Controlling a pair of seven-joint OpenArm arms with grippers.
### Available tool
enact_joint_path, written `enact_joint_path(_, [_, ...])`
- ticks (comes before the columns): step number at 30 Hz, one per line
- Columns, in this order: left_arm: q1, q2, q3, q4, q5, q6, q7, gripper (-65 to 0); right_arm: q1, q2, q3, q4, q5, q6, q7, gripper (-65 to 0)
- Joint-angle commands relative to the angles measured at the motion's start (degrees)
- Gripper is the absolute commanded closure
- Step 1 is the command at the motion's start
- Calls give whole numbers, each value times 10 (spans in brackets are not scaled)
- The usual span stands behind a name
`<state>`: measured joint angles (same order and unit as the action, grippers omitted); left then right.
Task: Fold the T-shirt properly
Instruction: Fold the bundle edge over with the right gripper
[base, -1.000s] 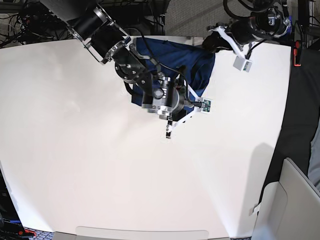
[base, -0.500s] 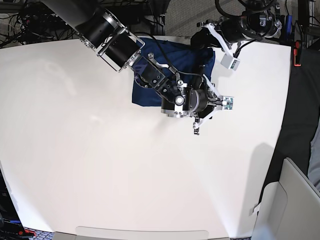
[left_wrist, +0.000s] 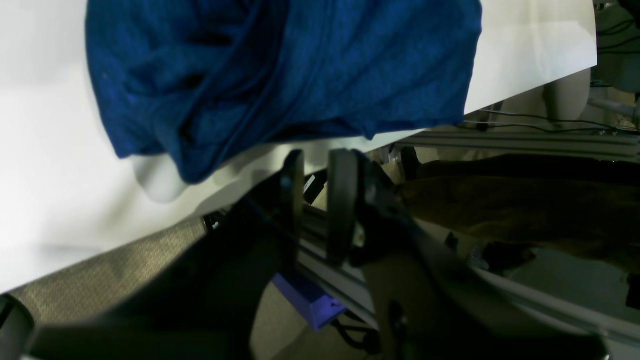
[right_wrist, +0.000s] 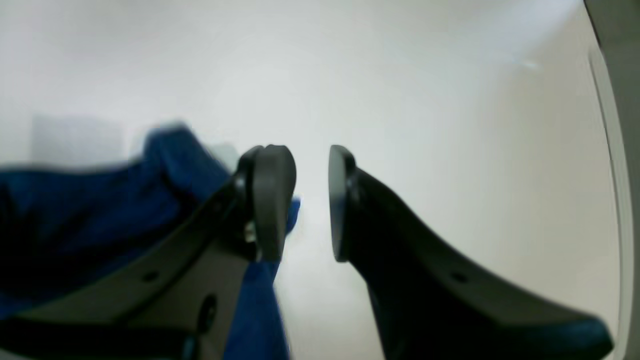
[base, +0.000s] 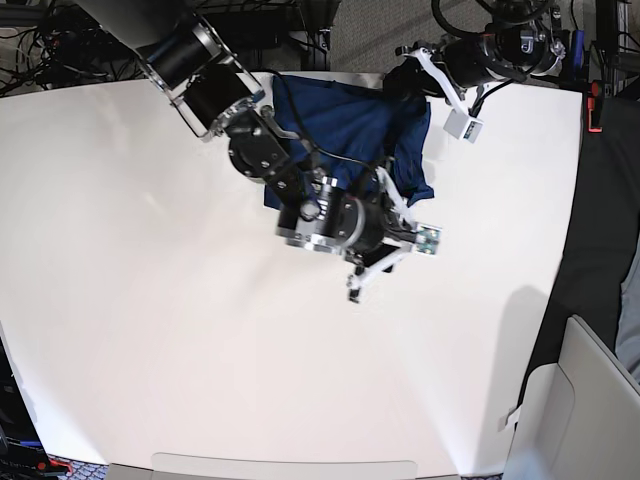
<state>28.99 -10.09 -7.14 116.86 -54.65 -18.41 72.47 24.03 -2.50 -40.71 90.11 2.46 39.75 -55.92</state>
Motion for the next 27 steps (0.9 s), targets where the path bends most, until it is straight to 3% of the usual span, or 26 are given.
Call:
enact_joint_path(1, [-6,-2,-2,7,-13,0,-3,-67,7,-1,0,23,22,3,-4,-130])
enact_joint_path(4, [-10,-2,-3,-2,-13,1,-5,-67,1,16,0,28,46,3,-36,-130])
enact_joint_path(14, [-77,-16,-2,-96,-12,2,-6,-67,11,27,1,-128,45,3,-18,-129])
enact_joint_path(20, [-113,-30,3,-161,2,2,-17,-67,12,70,5,-125,46,3,-14,-129])
enact_joint_path(27, [-158,-31,19,-207,80,2,-31,-67,-17,125,90,-56,49,3,-15,-129])
